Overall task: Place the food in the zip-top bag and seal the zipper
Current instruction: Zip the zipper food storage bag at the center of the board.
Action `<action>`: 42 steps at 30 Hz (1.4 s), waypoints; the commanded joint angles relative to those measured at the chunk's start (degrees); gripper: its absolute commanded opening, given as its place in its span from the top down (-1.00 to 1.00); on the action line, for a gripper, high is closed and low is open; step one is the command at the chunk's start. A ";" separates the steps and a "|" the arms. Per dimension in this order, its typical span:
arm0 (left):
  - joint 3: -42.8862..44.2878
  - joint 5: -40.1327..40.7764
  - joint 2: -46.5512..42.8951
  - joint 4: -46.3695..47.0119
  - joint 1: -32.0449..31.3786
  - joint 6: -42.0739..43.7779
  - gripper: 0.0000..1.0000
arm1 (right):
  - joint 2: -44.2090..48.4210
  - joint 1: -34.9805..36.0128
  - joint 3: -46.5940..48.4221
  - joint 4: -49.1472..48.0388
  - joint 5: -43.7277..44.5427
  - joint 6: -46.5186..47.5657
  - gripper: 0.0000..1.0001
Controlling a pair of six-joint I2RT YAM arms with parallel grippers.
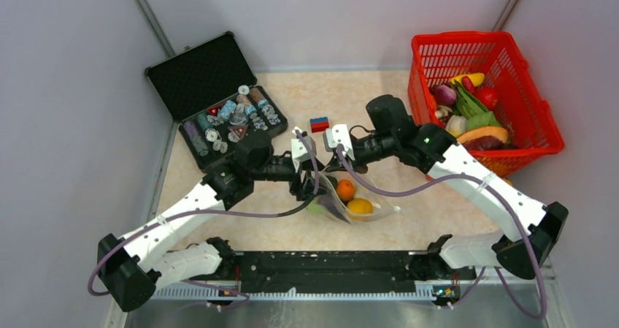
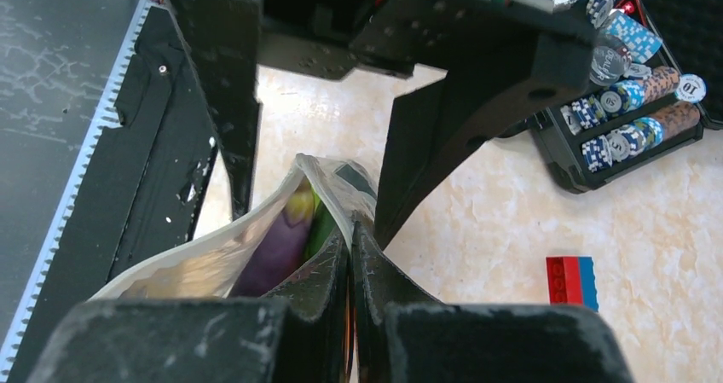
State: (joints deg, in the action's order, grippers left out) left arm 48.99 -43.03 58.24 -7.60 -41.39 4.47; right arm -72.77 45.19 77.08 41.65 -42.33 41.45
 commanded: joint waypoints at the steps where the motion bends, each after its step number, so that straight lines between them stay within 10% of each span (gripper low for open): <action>1: 0.13 5.67 1.56 3.37 -0.88 1.54 -0.21 | -0.26 -0.36 3.63 -1.24 -3.11 0.66 1.00; 9: -0.43 9.38 0.45 4.24 -0.89 1.53 0.62 | 0.33 -0.37 1.76 -7.08 2.28 -4.75 0.96; 12: -0.61 10.96 0.60 4.16 -0.89 0.55 0.89 | 1.92 -0.96 -0.31 -14.34 10.12 -13.39 -0.08; 15: -1.53 13.94 0.21 3.71 -0.89 -0.72 1.00 | 4.03 -4.01 -1.94 -19.31 12.32 -21.21 -0.40; 23: -5.92 24.51 -4.88 5.21 -0.80 -3.62 1.00 | 19.72 -19.94 -20.93 -37.13 8.24 -42.70 -0.43; 42: -9.62 33.91 -8.88 8.89 -0.65 -4.30 1.00 | 47.50 -27.43 -46.66 -51.25 6.52 -57.77 -0.42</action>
State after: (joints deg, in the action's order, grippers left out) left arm 39.81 -11.64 51.40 -3.22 -42.15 0.54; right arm -26.83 18.55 30.59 -2.22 -35.00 -11.75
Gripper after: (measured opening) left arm 0.001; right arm 0.714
